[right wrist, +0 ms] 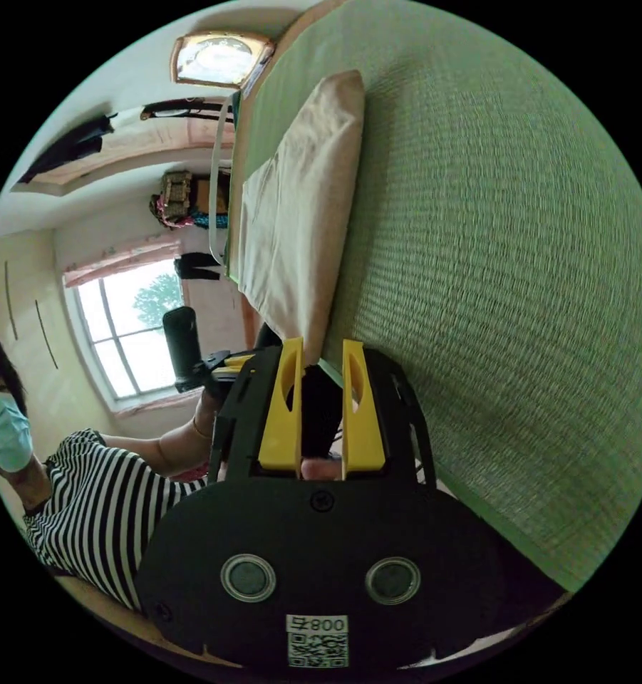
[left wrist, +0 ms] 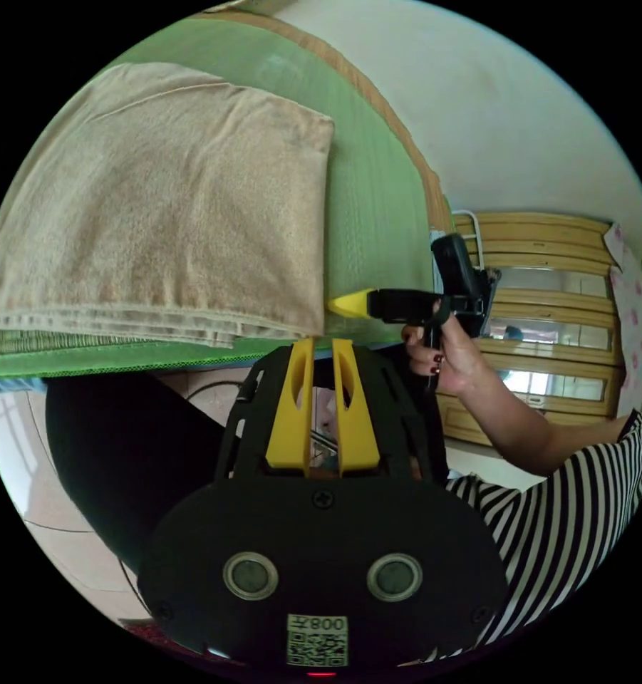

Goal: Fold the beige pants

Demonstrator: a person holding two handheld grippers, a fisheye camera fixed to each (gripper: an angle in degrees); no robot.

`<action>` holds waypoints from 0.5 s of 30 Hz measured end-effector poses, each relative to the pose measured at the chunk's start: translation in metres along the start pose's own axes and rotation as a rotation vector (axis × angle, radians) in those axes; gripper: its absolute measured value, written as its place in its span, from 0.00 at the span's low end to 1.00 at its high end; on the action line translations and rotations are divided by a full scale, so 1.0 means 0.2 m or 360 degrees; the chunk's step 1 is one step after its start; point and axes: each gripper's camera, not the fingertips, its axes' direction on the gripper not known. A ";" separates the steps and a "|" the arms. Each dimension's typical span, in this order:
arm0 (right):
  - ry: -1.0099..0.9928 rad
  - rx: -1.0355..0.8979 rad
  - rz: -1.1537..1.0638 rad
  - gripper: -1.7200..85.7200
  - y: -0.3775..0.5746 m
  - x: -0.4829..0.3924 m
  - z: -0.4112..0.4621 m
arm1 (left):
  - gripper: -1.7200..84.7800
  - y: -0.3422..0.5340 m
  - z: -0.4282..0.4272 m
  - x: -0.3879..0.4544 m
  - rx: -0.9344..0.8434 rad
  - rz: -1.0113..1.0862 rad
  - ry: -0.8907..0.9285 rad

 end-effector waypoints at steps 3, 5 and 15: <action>-0.0078 0.0029 0.0044 0.11 0.00 0.03 -0.03 | 0.05 -0.01 -0.05 -0.10 0.0003 -0.0084 0.0070; -0.0095 0.0024 0.0047 0.12 -0.01 0.02 -0.05 | 0.05 0.00 -0.10 -0.17 0.0036 -0.0106 0.0129; -0.0412 0.0075 0.0154 0.12 -0.04 -0.01 -0.02 | 0.04 0.01 -0.41 -0.31 0.0074 0.0042 0.0100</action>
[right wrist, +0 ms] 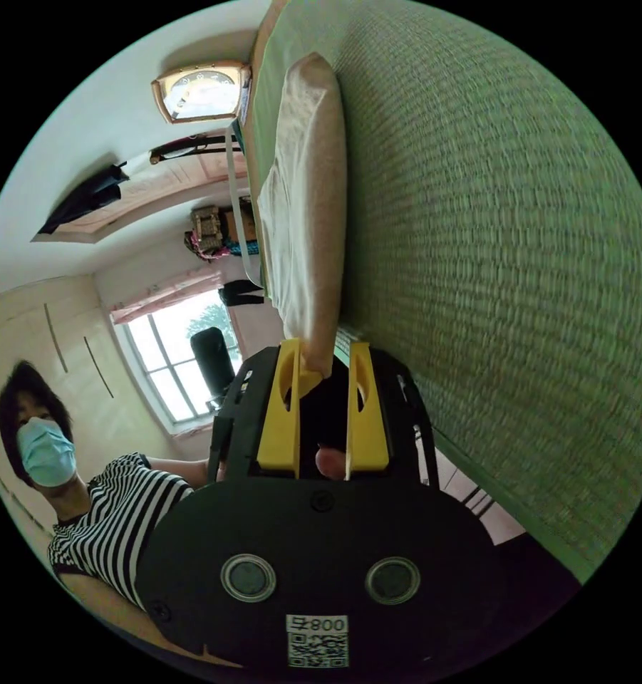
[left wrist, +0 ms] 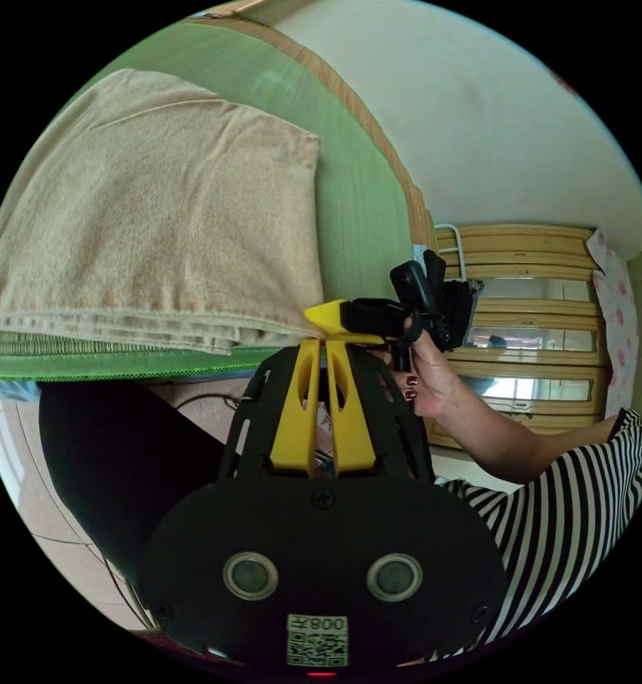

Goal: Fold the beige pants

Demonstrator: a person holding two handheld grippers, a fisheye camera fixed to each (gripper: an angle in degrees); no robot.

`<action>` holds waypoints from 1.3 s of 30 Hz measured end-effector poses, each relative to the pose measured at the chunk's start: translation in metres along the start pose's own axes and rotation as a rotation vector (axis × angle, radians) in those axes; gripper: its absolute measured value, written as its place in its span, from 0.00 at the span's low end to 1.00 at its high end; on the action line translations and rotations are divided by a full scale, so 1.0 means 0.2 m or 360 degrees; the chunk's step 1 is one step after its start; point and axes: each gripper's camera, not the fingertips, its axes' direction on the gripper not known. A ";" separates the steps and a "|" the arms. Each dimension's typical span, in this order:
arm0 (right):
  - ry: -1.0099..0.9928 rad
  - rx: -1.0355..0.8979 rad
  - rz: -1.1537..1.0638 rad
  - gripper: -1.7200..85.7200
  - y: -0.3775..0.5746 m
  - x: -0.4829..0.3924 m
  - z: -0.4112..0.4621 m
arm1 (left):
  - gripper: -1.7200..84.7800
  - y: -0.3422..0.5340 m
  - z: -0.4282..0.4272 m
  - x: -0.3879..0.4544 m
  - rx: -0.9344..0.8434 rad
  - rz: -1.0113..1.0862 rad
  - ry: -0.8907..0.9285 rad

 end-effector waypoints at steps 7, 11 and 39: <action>-0.0067 0.0016 -0.0023 0.06 -0.03 -0.20 -0.01 | 0.03 0.08 -0.34 -0.19 0.0163 -0.0059 0.0086; -0.0111 0.0026 -0.0076 0.05 -0.06 -0.38 -0.02 | 0.04 0.17 -0.60 -0.43 0.0378 -0.0274 0.0231; -0.0109 -0.0004 -0.0276 0.03 -0.29 -1.41 0.12 | 0.18 0.21 -1.11 -1.41 0.1121 -0.1204 0.1100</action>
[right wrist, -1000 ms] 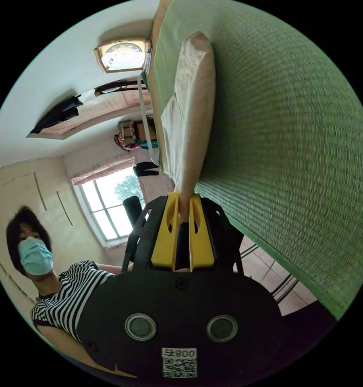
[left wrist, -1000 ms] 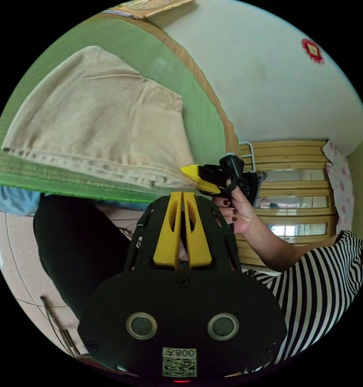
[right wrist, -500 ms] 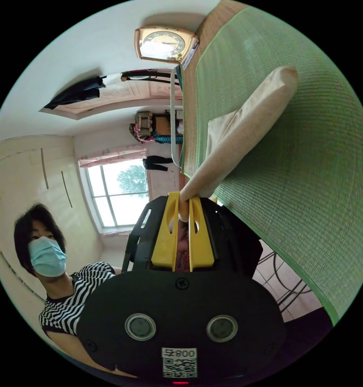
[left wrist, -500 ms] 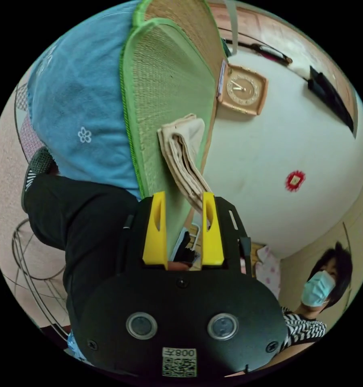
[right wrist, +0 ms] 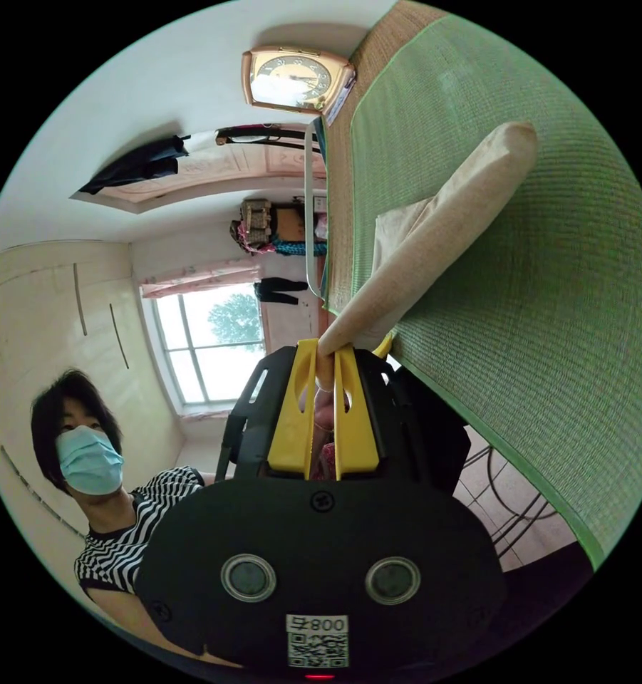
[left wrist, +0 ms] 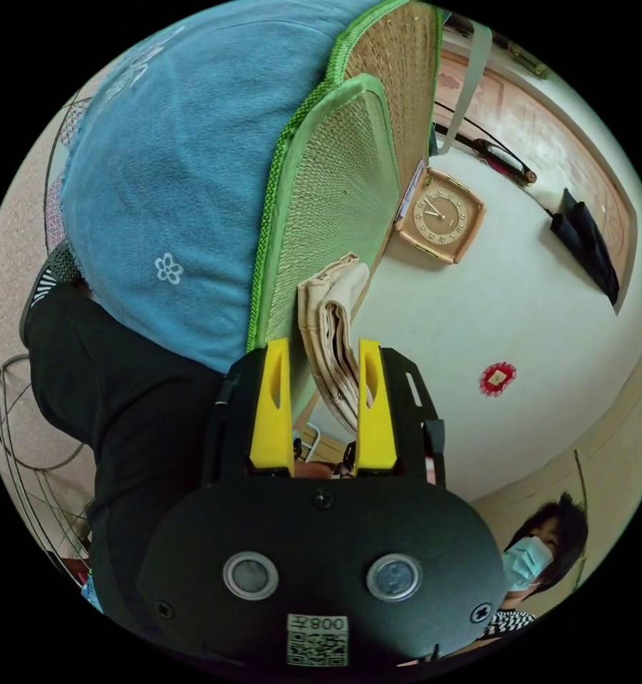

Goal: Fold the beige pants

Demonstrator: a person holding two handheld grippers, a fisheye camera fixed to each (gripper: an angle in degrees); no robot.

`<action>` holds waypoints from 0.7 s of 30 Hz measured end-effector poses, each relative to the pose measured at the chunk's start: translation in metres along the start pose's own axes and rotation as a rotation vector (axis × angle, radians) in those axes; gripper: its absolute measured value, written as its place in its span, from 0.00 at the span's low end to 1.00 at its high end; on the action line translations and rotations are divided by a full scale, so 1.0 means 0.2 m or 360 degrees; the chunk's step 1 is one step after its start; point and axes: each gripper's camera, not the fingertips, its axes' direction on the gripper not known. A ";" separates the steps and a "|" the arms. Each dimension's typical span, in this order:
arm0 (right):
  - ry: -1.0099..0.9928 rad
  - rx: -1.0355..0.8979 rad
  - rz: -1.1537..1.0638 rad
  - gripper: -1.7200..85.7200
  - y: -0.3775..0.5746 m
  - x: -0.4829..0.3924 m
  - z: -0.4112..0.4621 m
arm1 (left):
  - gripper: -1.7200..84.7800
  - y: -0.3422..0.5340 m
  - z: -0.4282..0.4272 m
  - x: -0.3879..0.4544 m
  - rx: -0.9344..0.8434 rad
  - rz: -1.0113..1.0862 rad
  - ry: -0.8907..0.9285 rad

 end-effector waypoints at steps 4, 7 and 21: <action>-0.0009 -0.0004 -0.0001 0.04 -0.03 -0.10 0.00 | 0.17 -0.01 0.09 -0.01 -0.0011 0.0001 -0.0078; 0.0005 -0.0017 -0.0009 0.04 -0.03 -0.17 -0.01 | 0.15 -0.02 0.15 -0.03 0.0040 0.0004 -0.0092; -0.0039 -0.0014 0.0049 0.03 0.17 -0.40 -0.28 | 0.09 0.21 0.63 -0.16 0.0030 0.0184 -0.0214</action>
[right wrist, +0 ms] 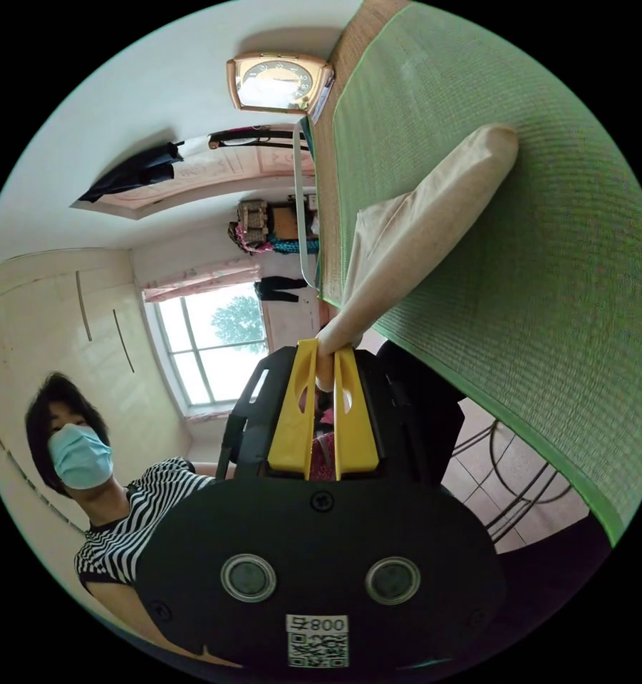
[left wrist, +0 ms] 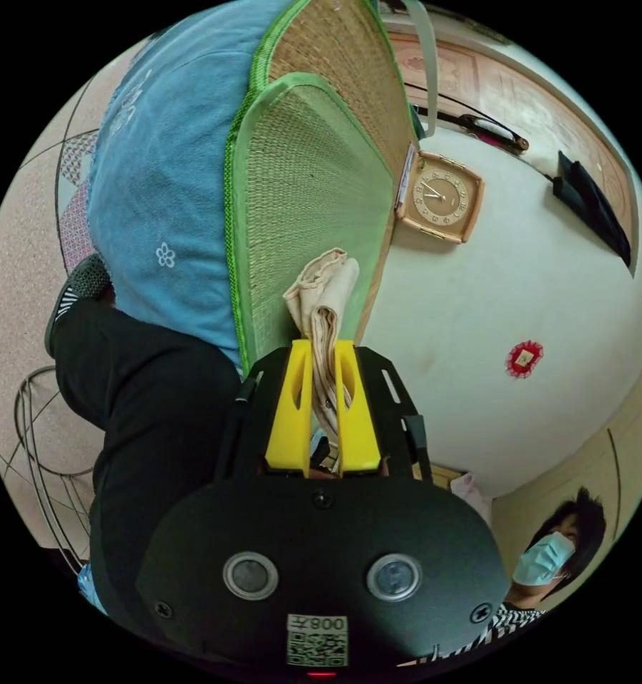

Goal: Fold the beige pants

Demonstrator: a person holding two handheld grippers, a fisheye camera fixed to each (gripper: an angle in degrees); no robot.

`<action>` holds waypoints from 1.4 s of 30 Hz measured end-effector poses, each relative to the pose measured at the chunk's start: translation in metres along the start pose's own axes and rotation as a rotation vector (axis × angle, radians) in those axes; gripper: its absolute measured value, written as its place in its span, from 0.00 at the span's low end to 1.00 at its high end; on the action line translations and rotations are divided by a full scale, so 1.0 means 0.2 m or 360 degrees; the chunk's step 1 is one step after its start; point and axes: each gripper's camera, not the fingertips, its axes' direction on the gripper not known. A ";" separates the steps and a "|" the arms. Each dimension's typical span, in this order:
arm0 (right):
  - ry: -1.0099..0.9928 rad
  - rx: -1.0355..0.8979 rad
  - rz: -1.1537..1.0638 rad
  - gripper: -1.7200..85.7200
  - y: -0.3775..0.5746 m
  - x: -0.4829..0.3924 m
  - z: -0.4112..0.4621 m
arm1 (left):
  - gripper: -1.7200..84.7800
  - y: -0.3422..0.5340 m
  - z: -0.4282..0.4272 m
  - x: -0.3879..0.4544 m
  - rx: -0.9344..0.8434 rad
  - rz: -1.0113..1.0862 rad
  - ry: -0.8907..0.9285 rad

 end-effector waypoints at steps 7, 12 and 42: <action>-0.0088 0.0037 -0.0005 0.03 0.25 -0.16 -0.21 | 0.08 0.22 0.37 -0.01 -0.0035 0.0130 -0.0075; -0.0187 0.0117 -0.0055 0.03 0.38 -0.31 -0.42 | 0.08 0.37 0.72 0.01 -0.0049 0.0249 -0.0113; 0.0070 0.1717 -0.0615 0.03 2.17 -1.62 -4.04 | 0.08 2.14 5.31 0.19 -0.1502 0.1219 0.0151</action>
